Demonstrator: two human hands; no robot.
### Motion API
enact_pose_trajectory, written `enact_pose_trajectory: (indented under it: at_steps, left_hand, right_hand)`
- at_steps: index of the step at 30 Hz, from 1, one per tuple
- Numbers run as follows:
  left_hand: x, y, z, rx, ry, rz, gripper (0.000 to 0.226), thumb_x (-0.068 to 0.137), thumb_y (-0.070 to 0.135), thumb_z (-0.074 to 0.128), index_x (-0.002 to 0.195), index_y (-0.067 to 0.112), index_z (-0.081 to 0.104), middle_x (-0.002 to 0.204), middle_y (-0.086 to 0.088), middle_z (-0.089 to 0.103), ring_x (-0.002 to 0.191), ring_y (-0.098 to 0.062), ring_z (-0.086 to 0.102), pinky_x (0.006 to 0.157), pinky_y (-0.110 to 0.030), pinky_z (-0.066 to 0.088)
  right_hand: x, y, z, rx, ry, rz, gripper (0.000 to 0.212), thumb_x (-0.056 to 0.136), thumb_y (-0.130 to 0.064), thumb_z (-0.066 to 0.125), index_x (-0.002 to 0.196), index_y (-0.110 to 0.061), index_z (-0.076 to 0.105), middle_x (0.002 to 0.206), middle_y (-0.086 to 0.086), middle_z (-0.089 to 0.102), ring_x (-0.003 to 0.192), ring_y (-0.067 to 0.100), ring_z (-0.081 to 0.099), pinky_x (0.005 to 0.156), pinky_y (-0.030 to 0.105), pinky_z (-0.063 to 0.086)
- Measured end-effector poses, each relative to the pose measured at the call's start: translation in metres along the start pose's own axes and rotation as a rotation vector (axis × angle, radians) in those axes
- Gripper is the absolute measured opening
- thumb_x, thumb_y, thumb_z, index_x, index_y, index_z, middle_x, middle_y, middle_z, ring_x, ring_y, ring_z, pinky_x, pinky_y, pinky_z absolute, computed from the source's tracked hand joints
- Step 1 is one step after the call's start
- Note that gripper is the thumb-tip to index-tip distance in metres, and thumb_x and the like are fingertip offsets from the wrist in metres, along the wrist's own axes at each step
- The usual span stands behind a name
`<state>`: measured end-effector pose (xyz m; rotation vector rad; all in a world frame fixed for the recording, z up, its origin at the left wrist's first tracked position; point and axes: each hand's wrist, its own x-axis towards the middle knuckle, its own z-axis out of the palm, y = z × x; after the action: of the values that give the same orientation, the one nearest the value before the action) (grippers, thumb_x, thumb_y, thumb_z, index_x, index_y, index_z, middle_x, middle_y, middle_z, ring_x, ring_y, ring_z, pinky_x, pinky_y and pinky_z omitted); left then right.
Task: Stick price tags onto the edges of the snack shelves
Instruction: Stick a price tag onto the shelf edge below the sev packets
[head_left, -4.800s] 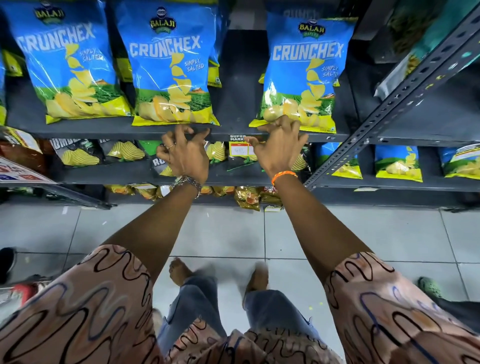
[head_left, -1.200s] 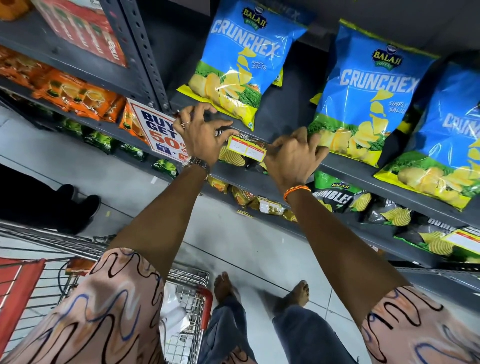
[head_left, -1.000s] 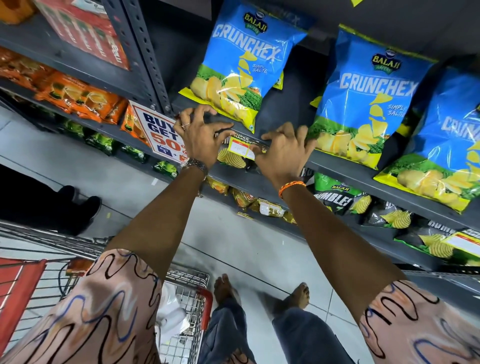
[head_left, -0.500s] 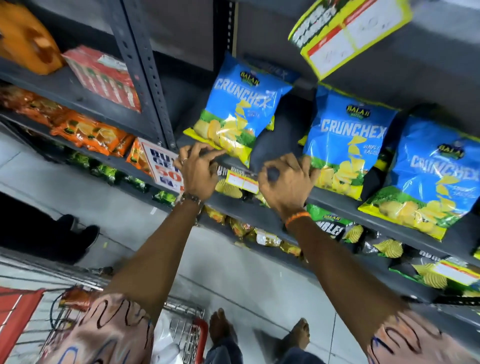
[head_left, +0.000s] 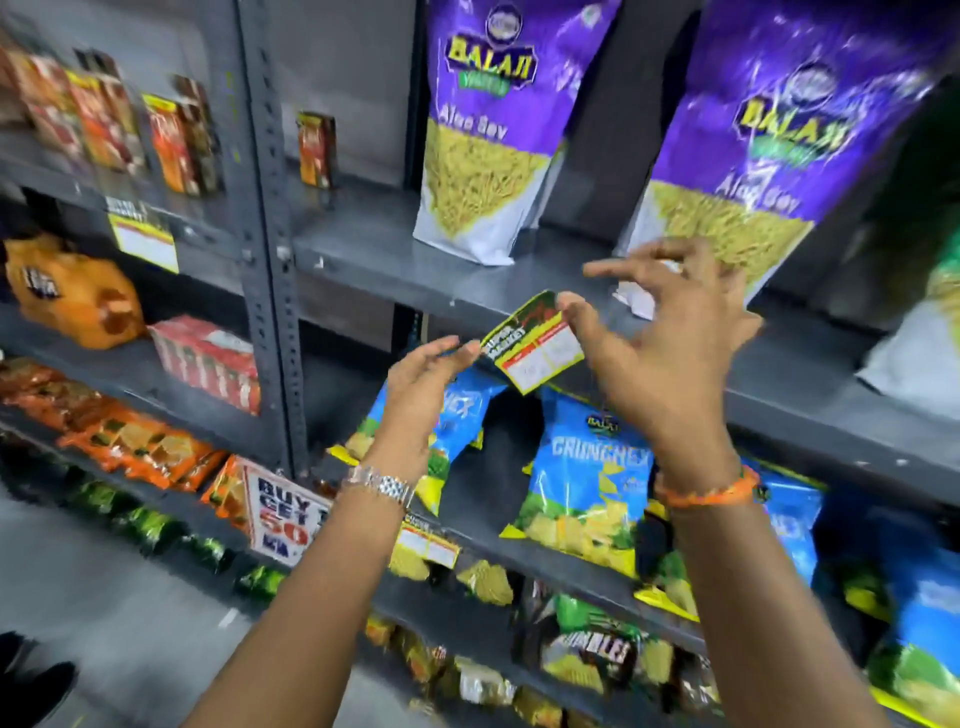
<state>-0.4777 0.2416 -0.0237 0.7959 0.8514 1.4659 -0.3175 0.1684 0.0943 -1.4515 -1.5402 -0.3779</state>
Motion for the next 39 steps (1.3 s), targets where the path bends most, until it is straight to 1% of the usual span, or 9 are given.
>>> enact_pose_trajectory:
  at_steps: [3, 5, 7, 11, 15, 17, 23, 32, 39]
  left_hand:
    - [-0.005, 0.006, 0.016, 0.064, -0.063, 0.034, 0.032, 0.067, 0.036, 0.090, 0.088, 0.014, 0.080, 0.102, -0.018, 0.076, 0.106, -0.032, 0.071, 0.103, -0.052, 0.051]
    - [-0.008, 0.003, 0.022, 0.132, -0.016, 0.095, 0.010, 0.085, 0.021, 0.080, 0.088, 0.012, 0.078, 0.085, -0.006, 0.075, 0.079, -0.007, 0.069, 0.084, -0.028, 0.056]
    - [-0.011, -0.001, 0.027, 0.183, 0.008, 0.160, 0.006, 0.091, 0.017, 0.074, 0.090, 0.011, 0.076, 0.079, 0.000, 0.071, 0.066, 0.002, 0.060, 0.070, -0.013, 0.048]
    - [-0.009, -0.007, 0.030, 0.183, 0.097, 0.195, 0.009, 0.090, 0.019, 0.076, 0.093, 0.011, 0.078, 0.081, 0.002, 0.072, 0.072, 0.000, 0.062, 0.073, -0.017, 0.048]
    - [-0.005, -0.008, 0.027, 0.240, 0.196, 0.205, 0.008, 0.077, 0.042, 0.083, 0.081, 0.036, 0.081, 0.087, 0.010, 0.078, 0.103, -0.017, 0.068, 0.100, -0.042, 0.049]
    - [-0.003, -0.007, 0.025, 0.362, 0.279, 0.242, 0.015, 0.065, 0.062, 0.079, 0.075, 0.051, 0.077, 0.091, 0.016, 0.076, 0.116, -0.024, 0.060, 0.103, -0.051, 0.045]
    - [-0.021, 0.019, 0.032, 0.790, 0.470, 0.369, 0.010, 0.076, 0.050, 0.080, 0.074, 0.052, 0.071, 0.110, 0.019, 0.042, 0.121, -0.023, 0.036, 0.099, -0.042, 0.027]
    - [-0.008, 0.055, 0.023, 1.207, 0.392, 0.597, 0.016, 0.076, 0.060, 0.076, 0.084, 0.047, 0.077, 0.125, 0.010, 0.045, 0.125, -0.033, 0.034, 0.102, -0.054, 0.032]
    - [-0.007, 0.078, 0.027, 1.348, 0.319, 0.667, 0.021, 0.073, 0.062, 0.077, 0.085, 0.045, 0.078, 0.125, 0.012, 0.048, 0.125, -0.029, 0.033, 0.094, -0.047, 0.024]
  right_hand:
    - [0.035, -0.002, 0.001, -0.182, -0.329, -0.044, 0.048, 0.073, -0.069, 0.073, 0.111, -0.039, 0.073, 0.133, -0.008, 0.047, 0.128, 0.028, 0.032, 0.096, 0.047, 0.028]
    - [0.048, -0.008, 0.006, -0.267, -0.499, -0.067, 0.043, 0.076, -0.063, 0.076, 0.110, -0.037, 0.074, 0.136, -0.005, 0.047, 0.129, 0.027, 0.029, 0.087, 0.039, 0.022]
    - [0.054, -0.013, 0.009, -0.277, -0.559, -0.074, 0.031, 0.081, -0.051, 0.078, 0.106, -0.032, 0.076, 0.133, 0.000, 0.050, 0.127, 0.025, 0.030, 0.077, 0.034, 0.017]
    - [0.059, -0.017, 0.010, -0.337, -0.526, -0.128, 0.020, 0.085, -0.039, 0.077, 0.101, -0.027, 0.078, 0.130, 0.002, 0.053, 0.123, 0.025, 0.036, 0.064, 0.034, 0.005]
    - [0.059, -0.013, 0.017, -0.330, -0.489, -0.135, 0.014, 0.082, -0.034, 0.078, 0.092, -0.024, 0.079, 0.126, 0.000, 0.055, 0.121, 0.026, 0.034, 0.078, 0.038, 0.016]
    - [0.056, -0.009, 0.020, -0.340, -0.449, -0.115, 0.013, 0.080, -0.035, 0.079, 0.087, -0.023, 0.078, 0.123, -0.002, 0.055, 0.122, 0.027, 0.034, 0.082, 0.041, 0.021]
    - [0.035, 0.005, 0.025, -0.306, -0.304, -0.028, 0.011, 0.076, -0.036, 0.078, 0.079, -0.025, 0.078, 0.129, -0.008, 0.050, 0.120, 0.027, 0.031, 0.084, 0.043, 0.021]
    - [-0.012, 0.013, 0.035, -0.257, -0.126, 0.108, 0.007, 0.076, -0.040, 0.077, 0.075, -0.032, 0.077, 0.148, -0.006, 0.038, 0.127, 0.032, 0.025, 0.088, 0.046, 0.024]
    - [-0.024, 0.014, 0.039, -0.197, -0.094, 0.208, 0.003, 0.073, -0.034, 0.076, 0.072, -0.032, 0.075, 0.149, -0.005, 0.037, 0.128, 0.035, 0.027, 0.092, 0.051, 0.026]
